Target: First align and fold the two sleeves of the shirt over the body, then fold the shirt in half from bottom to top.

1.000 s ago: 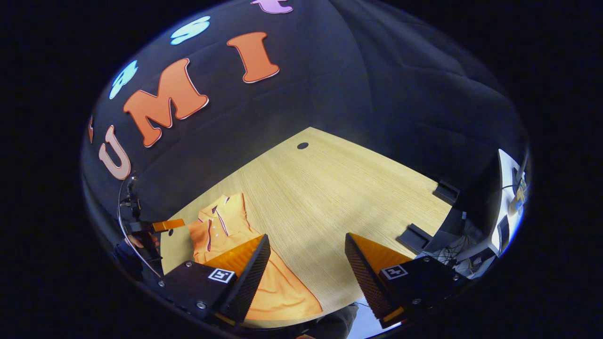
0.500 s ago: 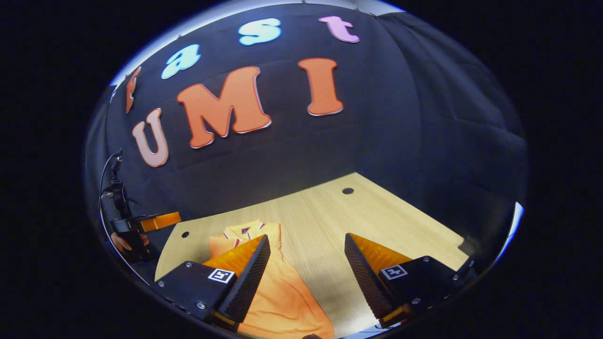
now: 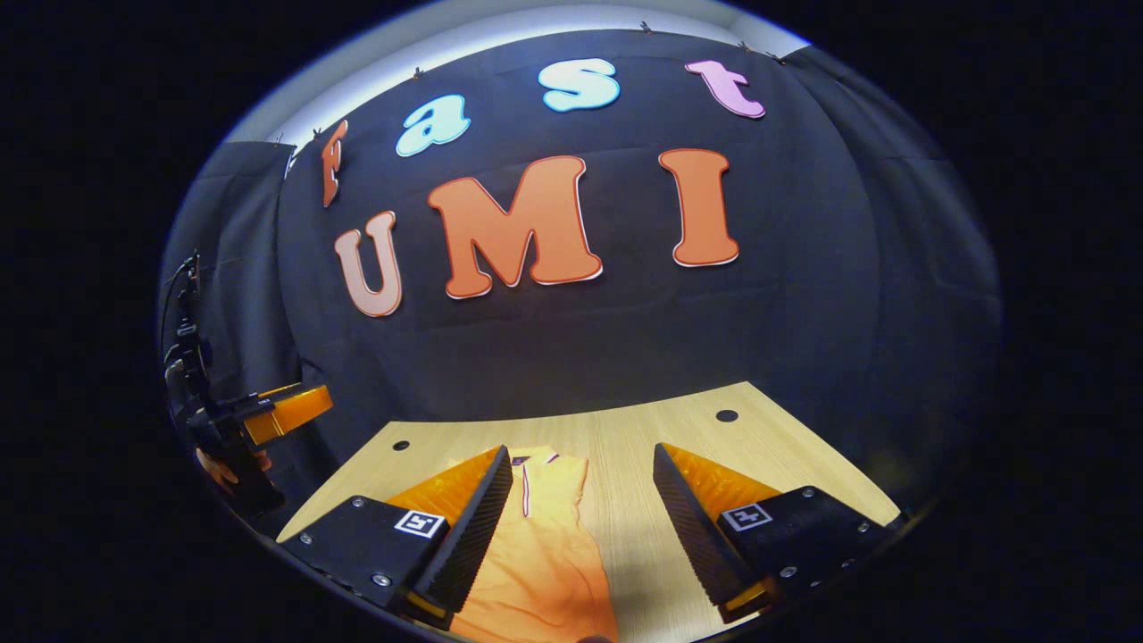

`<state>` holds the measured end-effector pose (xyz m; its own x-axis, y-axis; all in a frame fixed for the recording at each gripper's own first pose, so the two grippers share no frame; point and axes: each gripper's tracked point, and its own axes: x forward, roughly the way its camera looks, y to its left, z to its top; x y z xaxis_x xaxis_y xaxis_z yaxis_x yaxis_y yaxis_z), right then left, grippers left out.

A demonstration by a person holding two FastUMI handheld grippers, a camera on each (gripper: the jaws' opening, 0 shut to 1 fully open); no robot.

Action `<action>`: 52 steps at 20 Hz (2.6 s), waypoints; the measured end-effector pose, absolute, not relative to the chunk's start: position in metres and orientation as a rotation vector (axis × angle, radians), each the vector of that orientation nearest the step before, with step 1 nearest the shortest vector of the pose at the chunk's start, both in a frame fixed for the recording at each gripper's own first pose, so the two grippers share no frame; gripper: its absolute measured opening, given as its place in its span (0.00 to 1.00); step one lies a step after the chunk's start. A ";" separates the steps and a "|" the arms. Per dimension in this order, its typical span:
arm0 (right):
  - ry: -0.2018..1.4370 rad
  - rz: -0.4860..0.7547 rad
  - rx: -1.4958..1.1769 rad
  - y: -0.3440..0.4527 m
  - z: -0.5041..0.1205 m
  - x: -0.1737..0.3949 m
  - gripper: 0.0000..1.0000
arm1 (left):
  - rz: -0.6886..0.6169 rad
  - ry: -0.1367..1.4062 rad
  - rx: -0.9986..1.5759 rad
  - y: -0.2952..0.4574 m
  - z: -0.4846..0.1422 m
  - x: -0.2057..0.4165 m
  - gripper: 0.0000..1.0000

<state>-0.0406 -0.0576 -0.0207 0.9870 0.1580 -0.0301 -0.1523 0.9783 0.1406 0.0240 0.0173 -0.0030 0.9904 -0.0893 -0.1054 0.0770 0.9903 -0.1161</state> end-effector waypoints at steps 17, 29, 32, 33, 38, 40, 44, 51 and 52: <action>0.307 0.346 0.050 -0.034 -0.148 -0.092 0.97 | 0.117 0.403 -0.056 0.020 -0.118 -0.150 0.98; 0.819 0.383 0.067 -0.039 -0.309 -0.143 0.98 | 0.082 0.857 -0.213 -0.001 -0.249 -0.195 0.98; 0.875 0.370 0.032 -0.042 -0.327 -0.149 0.98 | 0.080 0.986 -0.292 -0.005 -0.286 -0.213 0.99; 0.893 0.364 0.020 -0.042 -0.334 -0.147 0.98 | 0.065 1.016 -0.307 -0.007 -0.294 -0.217 0.99; 0.959 0.371 0.030 -0.035 -0.348 -0.154 0.98 | 0.074 1.118 -0.298 0.001 -0.326 -0.228 0.99; 0.987 0.379 0.041 -0.031 -0.351 -0.160 0.98 | 0.070 1.155 -0.293 0.002 -0.338 -0.233 0.99; 0.969 0.386 -0.003 -0.029 -0.353 -0.161 0.98 | 0.072 1.192 -0.214 0.006 -0.354 -0.240 0.99; 0.998 0.387 -0.211 -0.030 -0.363 -0.169 0.97 | -0.027 1.133 -0.111 -0.022 -0.353 -0.236 0.93; 0.993 0.371 -0.250 -0.034 -0.363 -0.169 0.91 | -0.025 1.122 -0.115 -0.023 -0.354 -0.235 0.82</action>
